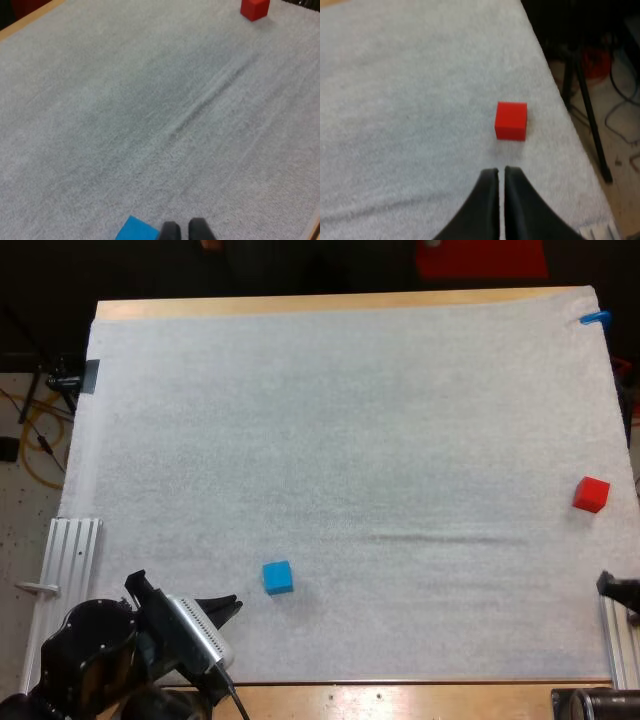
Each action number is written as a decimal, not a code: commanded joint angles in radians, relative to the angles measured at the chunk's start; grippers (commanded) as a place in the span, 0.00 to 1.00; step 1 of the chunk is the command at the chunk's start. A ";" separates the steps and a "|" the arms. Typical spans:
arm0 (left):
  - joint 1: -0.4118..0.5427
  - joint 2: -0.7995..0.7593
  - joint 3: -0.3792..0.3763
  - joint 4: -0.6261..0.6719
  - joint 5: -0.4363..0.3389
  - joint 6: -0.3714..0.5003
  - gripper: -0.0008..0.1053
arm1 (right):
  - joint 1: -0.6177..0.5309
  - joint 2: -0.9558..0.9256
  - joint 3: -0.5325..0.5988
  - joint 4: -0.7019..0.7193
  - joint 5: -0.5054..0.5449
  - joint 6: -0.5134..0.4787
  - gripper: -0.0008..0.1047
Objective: Stack red cube on blue cube
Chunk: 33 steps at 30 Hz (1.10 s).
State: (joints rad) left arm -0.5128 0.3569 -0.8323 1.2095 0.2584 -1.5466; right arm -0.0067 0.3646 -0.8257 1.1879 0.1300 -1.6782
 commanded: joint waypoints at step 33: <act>-0.004 0.009 -0.007 -0.010 0.008 0.019 0.01 | -0.112 0.877 -0.126 -0.324 -0.021 -0.002 0.71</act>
State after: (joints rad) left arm -0.5128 0.3636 -0.8323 1.2040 0.2584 -1.5349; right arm -0.1089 1.2384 -0.9420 0.8758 0.1351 -1.6680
